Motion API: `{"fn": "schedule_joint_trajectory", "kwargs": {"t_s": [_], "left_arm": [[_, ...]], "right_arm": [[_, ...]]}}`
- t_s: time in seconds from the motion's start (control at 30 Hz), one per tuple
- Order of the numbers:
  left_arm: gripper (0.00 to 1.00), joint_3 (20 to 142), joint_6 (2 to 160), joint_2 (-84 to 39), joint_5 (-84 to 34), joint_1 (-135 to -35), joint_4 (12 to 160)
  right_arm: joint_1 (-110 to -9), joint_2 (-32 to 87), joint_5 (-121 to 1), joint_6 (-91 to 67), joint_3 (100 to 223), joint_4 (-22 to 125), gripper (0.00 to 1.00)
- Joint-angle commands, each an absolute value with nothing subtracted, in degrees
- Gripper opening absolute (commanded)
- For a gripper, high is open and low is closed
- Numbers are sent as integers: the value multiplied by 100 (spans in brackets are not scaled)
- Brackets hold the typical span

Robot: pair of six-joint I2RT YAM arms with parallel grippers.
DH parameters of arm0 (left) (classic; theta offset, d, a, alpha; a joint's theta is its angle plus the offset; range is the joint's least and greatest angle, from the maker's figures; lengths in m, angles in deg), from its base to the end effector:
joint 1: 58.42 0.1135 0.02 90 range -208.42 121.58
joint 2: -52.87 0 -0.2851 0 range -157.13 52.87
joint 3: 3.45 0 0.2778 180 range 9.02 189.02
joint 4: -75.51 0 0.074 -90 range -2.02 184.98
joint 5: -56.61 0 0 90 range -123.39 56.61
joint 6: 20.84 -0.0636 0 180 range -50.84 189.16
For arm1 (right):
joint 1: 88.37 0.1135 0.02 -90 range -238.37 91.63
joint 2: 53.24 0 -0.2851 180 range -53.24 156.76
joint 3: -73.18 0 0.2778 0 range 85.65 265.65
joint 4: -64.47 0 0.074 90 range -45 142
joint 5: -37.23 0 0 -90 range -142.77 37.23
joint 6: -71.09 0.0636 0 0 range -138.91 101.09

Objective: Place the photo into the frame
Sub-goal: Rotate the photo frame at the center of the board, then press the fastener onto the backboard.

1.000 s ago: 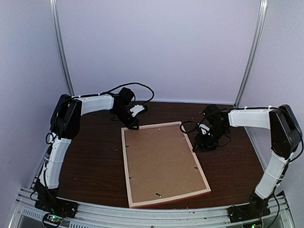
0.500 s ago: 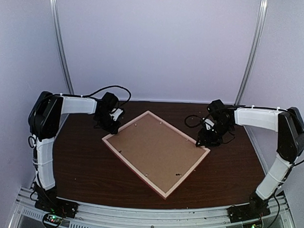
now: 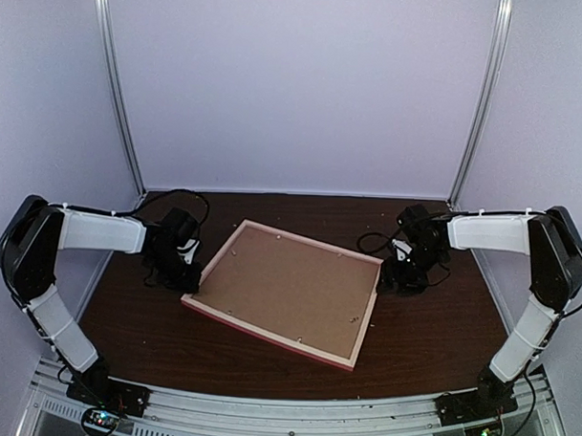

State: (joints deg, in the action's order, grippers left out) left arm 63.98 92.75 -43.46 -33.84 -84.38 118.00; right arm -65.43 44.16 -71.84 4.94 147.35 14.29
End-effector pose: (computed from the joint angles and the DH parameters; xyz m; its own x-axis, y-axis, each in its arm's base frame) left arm 0.3046 -0.1477 0.1322 -0.9552 0.0199 -0.2954 0.0581 0.9910 -0.1209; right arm 0.3145 0.1557 0.1581 -0.9909 -0.0044 -0.1345 -0.0586 0.9138 0.4018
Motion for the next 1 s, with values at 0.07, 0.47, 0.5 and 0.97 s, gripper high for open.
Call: {"fn": "schedule_joint_trajectory", "kwargs": {"t_s": [0.07,0.47,0.5,0.97], "left_arm": [[26,5603,10122,-3783,-2988,-9337,12073],[33,5322,11175,-2784,-3118,-11074,12515],[36,5287,11183,-2686,-3143,-11080,12516],[80,6449,9921,-3092,-3815,-10087,12786]], "right_arm": [[-6552,4318,-7338,833,14459,1890,62],[-6577,4487,-6573,579,14288,1902,56],[-6578,4513,-6501,507,14326,1865,53],[-6578,4612,-6463,-23,14479,1713,26]]}}
